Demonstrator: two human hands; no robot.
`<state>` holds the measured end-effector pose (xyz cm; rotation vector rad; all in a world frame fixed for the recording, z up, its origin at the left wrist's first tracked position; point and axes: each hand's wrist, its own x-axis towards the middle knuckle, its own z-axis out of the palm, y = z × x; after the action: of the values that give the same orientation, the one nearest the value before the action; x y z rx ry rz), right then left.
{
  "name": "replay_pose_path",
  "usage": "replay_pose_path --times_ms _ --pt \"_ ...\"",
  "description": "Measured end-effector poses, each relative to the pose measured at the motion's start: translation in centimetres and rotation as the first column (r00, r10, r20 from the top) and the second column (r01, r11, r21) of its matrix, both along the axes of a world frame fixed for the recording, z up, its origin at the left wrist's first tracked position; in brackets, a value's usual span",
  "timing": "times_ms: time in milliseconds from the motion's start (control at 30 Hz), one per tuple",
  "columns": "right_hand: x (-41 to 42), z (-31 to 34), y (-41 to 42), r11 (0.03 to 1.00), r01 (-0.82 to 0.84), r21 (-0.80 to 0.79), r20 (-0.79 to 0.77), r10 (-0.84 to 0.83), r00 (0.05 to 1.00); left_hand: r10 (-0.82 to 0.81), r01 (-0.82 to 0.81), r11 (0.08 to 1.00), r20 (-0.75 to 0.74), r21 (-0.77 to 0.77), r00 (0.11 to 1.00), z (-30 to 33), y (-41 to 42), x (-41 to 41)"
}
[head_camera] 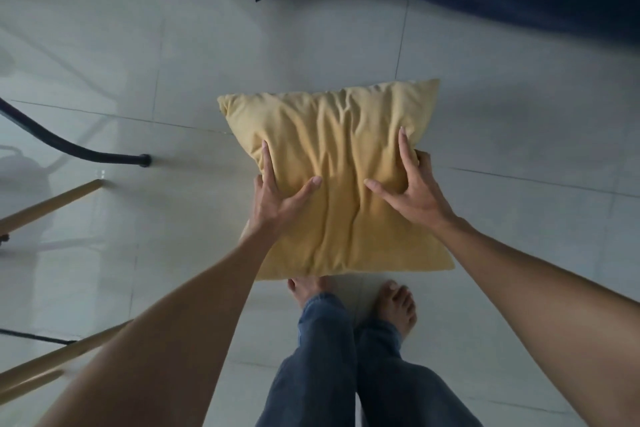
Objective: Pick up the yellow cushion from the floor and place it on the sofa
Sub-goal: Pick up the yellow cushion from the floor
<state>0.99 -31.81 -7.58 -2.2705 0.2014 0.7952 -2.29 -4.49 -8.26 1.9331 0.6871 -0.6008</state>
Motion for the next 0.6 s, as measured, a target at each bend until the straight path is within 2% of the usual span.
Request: replay_pose_path --times_ms 167,300,600 --pt "-1.5 3.7 0.2 0.999 0.035 -0.028 -0.007 -0.035 0.999 0.011 -0.011 1.0 -0.005 0.028 1.0 4.3 -1.2 -0.8" --pt "-1.9 7.8 -0.5 0.999 -0.01 -0.035 -0.006 0.01 1.0 -0.032 0.031 0.998 0.02 0.046 0.999 8.7 -1.1 -1.4" --pt "-1.1 21.0 -1.9 0.999 0.006 -0.046 0.073 -0.003 0.997 -0.146 0.128 0.981 0.121 0.145 0.982 22.5 -2.5 0.3"
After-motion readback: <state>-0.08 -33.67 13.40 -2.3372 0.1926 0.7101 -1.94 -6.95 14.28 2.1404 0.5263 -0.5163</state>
